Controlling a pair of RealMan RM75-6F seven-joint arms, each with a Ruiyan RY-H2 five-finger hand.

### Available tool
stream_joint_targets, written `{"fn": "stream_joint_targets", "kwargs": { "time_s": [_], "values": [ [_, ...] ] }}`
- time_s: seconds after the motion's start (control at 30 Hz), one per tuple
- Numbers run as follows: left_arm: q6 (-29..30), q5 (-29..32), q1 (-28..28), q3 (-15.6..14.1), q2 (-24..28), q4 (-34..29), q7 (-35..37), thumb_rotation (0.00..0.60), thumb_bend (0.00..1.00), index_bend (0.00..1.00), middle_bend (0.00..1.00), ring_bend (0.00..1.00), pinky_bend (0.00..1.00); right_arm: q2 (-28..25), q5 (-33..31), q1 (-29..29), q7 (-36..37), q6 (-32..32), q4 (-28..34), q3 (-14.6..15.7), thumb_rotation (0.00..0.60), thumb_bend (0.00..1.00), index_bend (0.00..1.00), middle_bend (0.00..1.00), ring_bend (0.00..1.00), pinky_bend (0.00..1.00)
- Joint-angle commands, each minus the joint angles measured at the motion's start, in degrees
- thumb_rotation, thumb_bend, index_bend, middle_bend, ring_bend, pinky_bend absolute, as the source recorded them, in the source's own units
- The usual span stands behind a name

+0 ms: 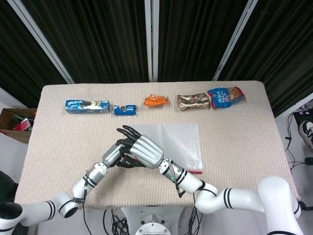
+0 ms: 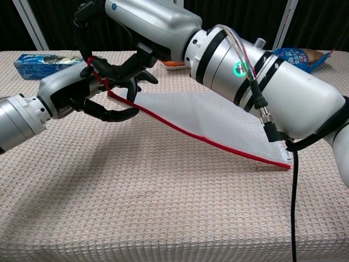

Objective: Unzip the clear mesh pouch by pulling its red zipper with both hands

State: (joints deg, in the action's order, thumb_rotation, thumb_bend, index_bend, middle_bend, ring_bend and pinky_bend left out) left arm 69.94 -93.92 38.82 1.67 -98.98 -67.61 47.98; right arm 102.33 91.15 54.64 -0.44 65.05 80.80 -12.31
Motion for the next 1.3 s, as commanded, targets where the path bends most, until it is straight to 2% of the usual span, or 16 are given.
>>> {"fn": "stream_joint_targets", "kwargs": {
  "time_s": [0.03, 0.2, 0.4, 0.7, 1.13, 1.3],
  "values": [
    [0.0, 0.9, -0.3, 0.0, -0.7, 0.6, 4.7, 0.600, 0.33, 0.68, 0.26, 0.12, 0.17, 0.4, 1.3, -1.2, 0.2, 2.0, -0.6, 1.3, 0.600, 0.61, 0.97, 0.29, 0.00, 0.00],
    [1.1, 0.9, -0.9, -0.3, -0.7, 1.0, 9.4, 0.600, 0.34, 0.70, 0.27, 0.12, 0.17, 0.9, 4.0, -3.5, -0.6, 6.5, -2.3, 3.4, 0.600, 0.61, 0.98, 0.29, 0.00, 0.00],
    [2.1, 0.4, -1.5, -1.0, -0.1, 0.8, 12.5, 0.600, 0.35, 0.70, 0.27, 0.12, 0.17, 1.2, 4.9, -5.7, 0.6, 9.8, -3.8, 4.2, 0.600, 0.61, 0.98, 0.29, 0.00, 0.00],
    [3.4, -0.6, -1.8, -1.7, 0.1, 0.4, 14.6, 0.600, 0.41, 0.68, 0.27, 0.12, 0.17, 1.1, 4.9, -6.9, 1.5, 10.9, -5.5, 4.0, 0.600, 0.61, 0.99, 0.29, 0.00, 0.00],
    [3.9, 0.0, -1.9, -1.2, 0.6, -0.7, 20.7, 0.600, 0.44, 0.67, 0.27, 0.12, 0.17, 3.4, 6.6, -8.6, 1.6, 12.8, -9.1, 5.6, 0.600, 0.61, 1.00, 0.29, 0.00, 0.00],
    [4.4, -0.7, -1.9, -1.6, 1.1, -0.7, 22.5, 0.600, 0.45, 0.67, 0.27, 0.12, 0.17, 3.9, 6.4, -9.1, 1.6, 13.4, -10.4, 5.3, 0.600, 0.61, 1.00, 0.29, 0.00, 0.00]
  ]
}}
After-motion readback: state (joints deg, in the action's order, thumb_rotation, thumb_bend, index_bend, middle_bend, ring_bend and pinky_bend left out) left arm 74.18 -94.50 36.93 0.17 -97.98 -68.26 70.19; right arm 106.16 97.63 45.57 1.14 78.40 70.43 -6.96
